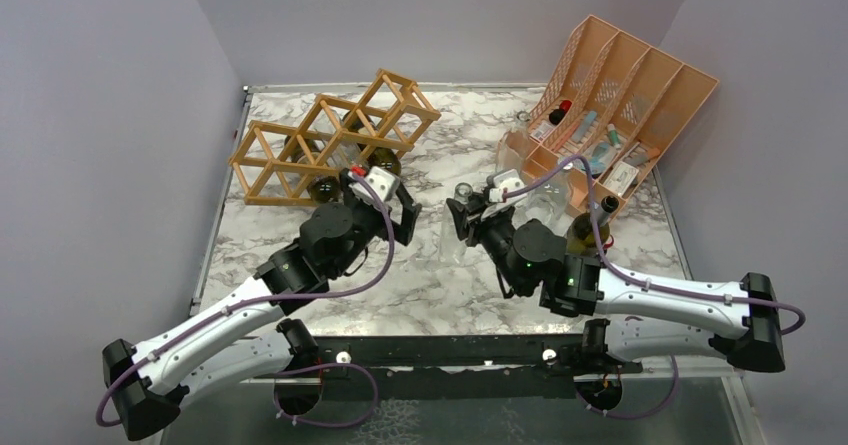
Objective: Put the wine bottle on the wine rack
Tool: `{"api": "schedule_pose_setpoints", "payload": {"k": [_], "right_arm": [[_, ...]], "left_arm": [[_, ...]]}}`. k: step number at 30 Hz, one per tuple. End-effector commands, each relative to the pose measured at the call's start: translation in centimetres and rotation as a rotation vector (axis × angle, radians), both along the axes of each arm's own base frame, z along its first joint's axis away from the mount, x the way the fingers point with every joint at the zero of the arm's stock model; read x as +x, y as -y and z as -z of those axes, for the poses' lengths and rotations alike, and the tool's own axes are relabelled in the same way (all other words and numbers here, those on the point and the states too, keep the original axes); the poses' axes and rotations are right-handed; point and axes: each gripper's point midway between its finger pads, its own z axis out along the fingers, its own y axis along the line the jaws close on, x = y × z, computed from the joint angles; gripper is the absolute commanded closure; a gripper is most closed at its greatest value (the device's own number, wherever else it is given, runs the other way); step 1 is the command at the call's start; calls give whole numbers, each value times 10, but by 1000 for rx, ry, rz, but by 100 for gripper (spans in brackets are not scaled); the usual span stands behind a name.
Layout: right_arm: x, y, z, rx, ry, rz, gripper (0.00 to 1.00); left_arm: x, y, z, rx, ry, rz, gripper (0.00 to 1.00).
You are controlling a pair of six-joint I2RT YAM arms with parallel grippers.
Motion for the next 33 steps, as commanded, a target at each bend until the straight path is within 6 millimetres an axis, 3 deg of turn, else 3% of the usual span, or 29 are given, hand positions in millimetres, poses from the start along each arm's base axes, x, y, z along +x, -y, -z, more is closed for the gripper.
{"api": "schedule_pose_setpoints", "payload": {"k": [1, 9, 16, 26, 33], "right_arm": [[1, 25, -34, 96, 22, 79, 99], [-4, 48, -56, 113, -13, 104, 99], [-13, 50, -72, 142, 3, 38, 99], [-38, 36, -81, 160, 59, -180, 99], [-53, 31, -85, 178, 82, -284, 99]], "left_arm": [[-22, 42, -6, -105, 104, 262, 1], [-53, 88, 27, -122, 127, 564, 1], [-73, 124, 48, -105, 87, 787, 1], [-58, 134, 51, -151, 86, 742, 2], [-66, 132, 46, -163, 170, 781, 19]]}}
